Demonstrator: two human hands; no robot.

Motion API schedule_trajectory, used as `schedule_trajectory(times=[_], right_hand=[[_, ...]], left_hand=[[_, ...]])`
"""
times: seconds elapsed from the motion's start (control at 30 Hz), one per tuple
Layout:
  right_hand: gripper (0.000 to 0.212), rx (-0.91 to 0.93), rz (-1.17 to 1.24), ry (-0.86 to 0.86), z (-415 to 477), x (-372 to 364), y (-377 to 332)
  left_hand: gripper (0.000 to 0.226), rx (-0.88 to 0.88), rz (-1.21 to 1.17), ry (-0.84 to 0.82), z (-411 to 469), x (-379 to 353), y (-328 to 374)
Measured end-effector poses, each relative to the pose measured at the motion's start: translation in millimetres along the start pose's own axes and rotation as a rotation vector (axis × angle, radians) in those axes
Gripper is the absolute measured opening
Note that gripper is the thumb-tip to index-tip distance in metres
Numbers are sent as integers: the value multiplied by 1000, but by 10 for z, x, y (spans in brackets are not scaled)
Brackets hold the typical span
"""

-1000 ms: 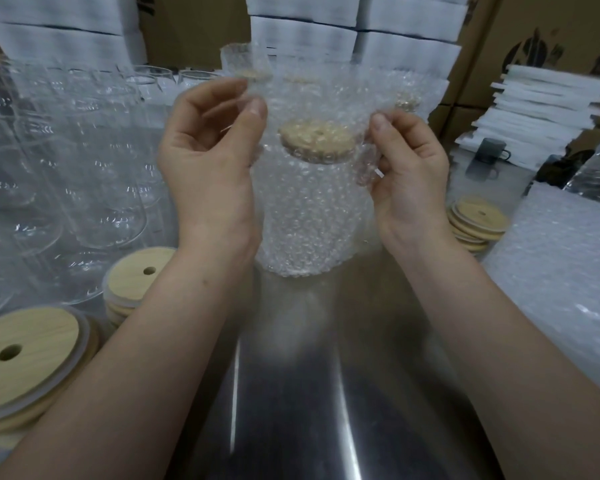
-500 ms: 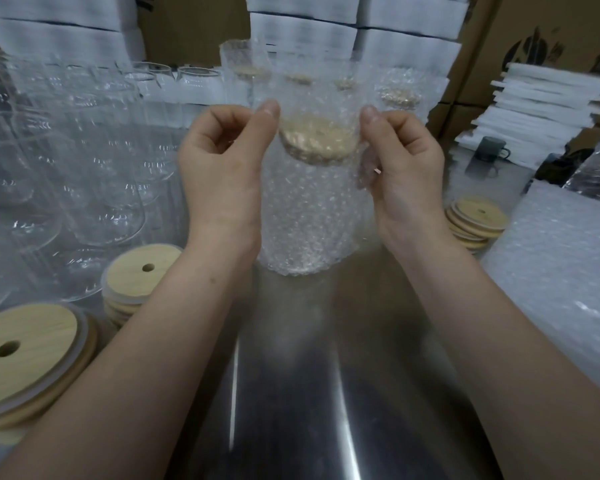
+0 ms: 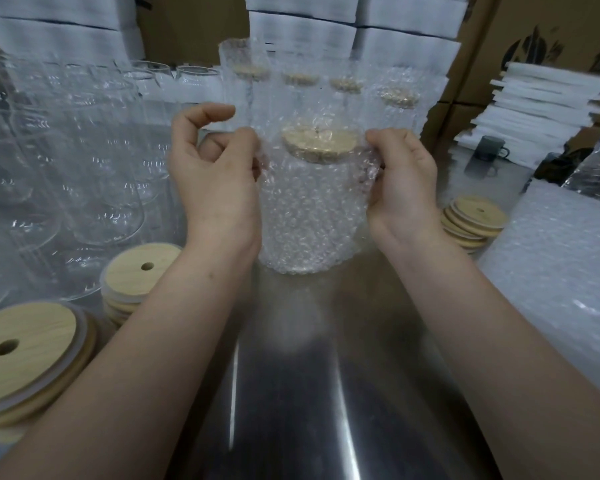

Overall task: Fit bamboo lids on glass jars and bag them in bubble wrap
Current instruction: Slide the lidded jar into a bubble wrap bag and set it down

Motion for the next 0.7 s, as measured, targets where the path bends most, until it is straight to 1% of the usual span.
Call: schedule_trajectory(times=[0.1,0.2,0.3,0.4,0.47,0.57,0.63,0.7], right_hand=[[32,-47,21,21,-4,18,50],[25,-51,-10,18,-15,3,61],[28,-31,-18,8,-38,-22,61],[31,-9,-59,28,-60,-26,89],[29,38,-142,53,-62,-17,94],[25,148,-339,90,-46,-2,79],[25,210,-462,115,-52,5,63],[26,252,-564,117,-75,-1,55]], left_hand=[[30,2,55,-28,-1,5,-51],[35,11,103,-35,4,11,-105],[34,18,148,-45,11,19,-149],[31,10,172,-20,11,31,-181],[31,-9,190,-14,-10,32,-202],[33,-58,217,-27,-64,17,-222],[35,-65,217,-61,-102,-13,-248],[35,-35,195,-128,-139,-47,-299]])
Point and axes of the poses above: each hand's wrist, its own z-axis towards the middle knuckle, its own x-axis out of the back of the hand, y = z × x, the point moved 4 cm from there along z, towards the middle knuckle, and after that the axes turned 2 degrees about z, right-handed, at the moved point
